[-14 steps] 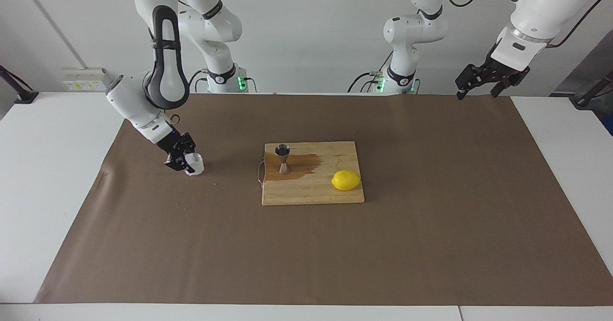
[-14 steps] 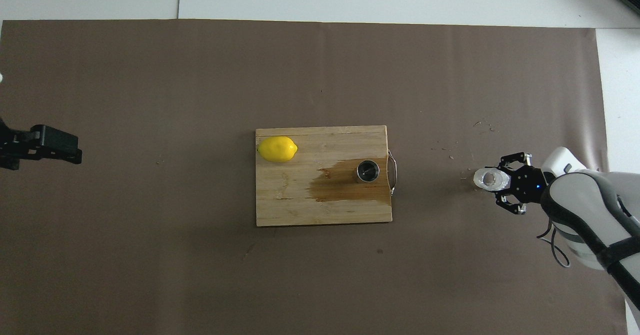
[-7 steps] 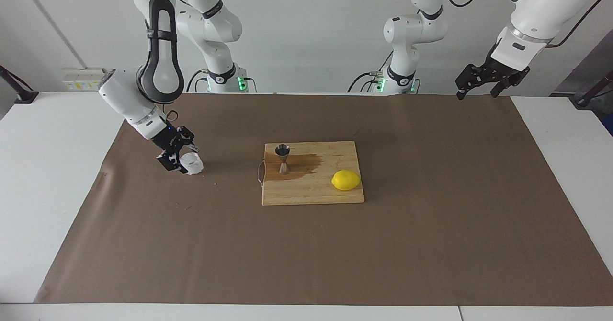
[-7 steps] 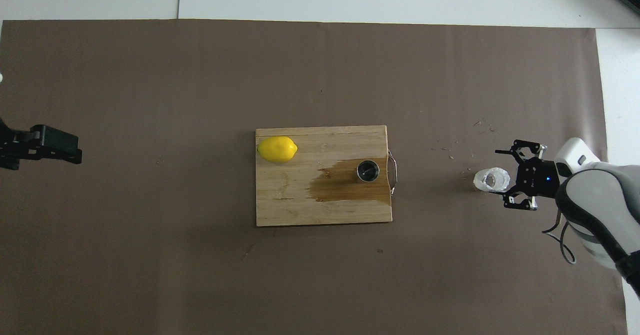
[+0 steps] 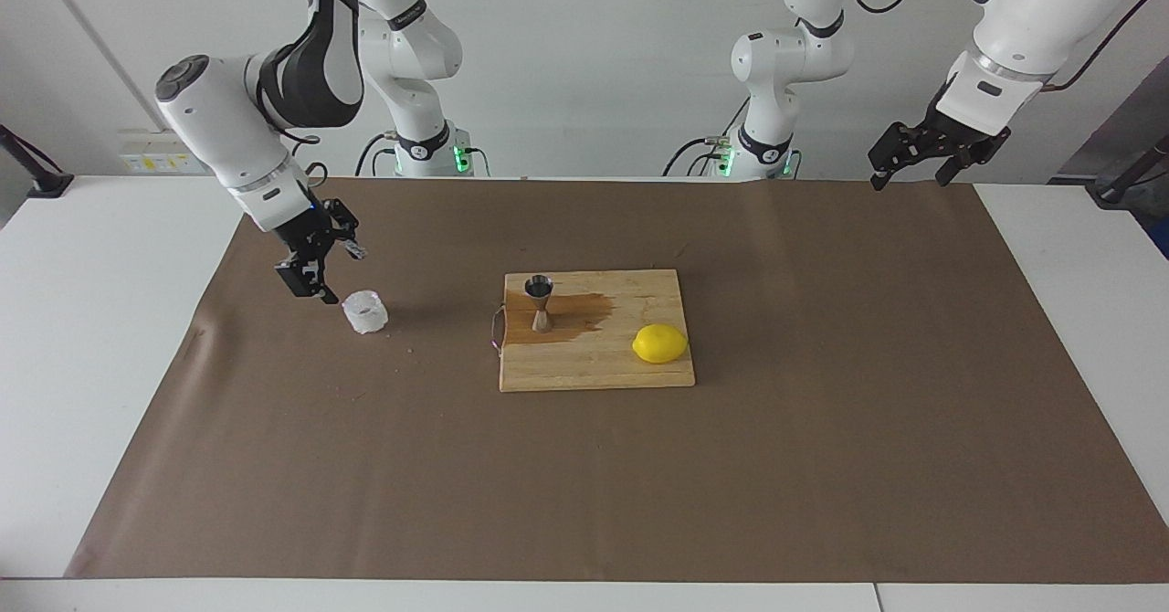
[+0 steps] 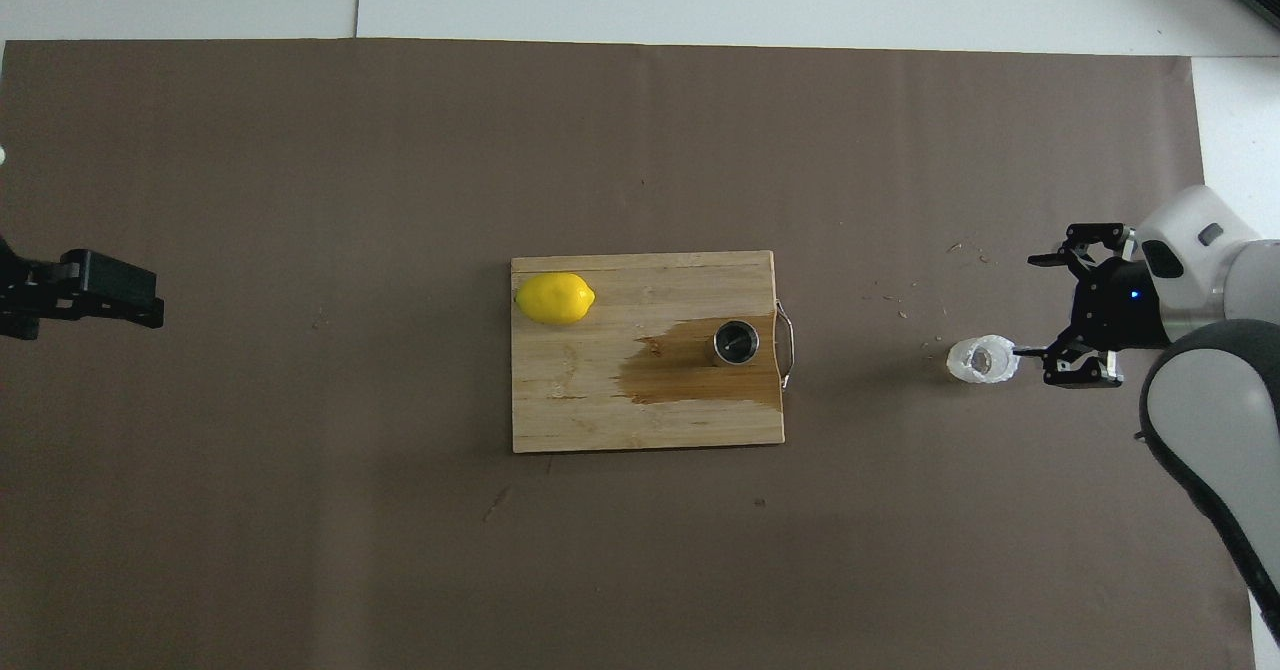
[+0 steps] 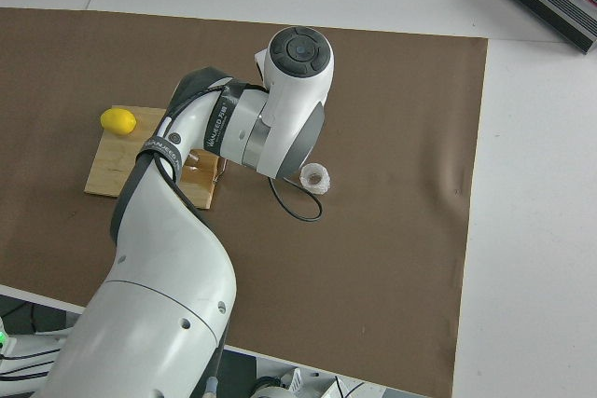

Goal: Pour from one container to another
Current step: 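Lower the plastic cup onto the table and open the right gripper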

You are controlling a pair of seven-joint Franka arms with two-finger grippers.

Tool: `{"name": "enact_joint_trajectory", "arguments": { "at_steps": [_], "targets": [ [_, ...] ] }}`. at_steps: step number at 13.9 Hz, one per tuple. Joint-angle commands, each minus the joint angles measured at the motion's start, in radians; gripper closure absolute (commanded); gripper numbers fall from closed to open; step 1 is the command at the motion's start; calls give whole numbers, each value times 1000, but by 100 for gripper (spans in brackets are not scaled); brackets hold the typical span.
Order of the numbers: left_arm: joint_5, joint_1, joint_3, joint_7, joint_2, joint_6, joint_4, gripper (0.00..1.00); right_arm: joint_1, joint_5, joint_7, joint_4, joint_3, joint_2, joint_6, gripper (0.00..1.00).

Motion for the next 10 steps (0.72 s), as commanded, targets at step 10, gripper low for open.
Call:
{"name": "enact_joint_trajectory", "arguments": {
  "at_steps": [10],
  "targets": [
    [-11, -6, 10, 2, -23, -7, -23, 0, 185, -229, 865, 340, 2, 65, -95, 0]
  ]
}}
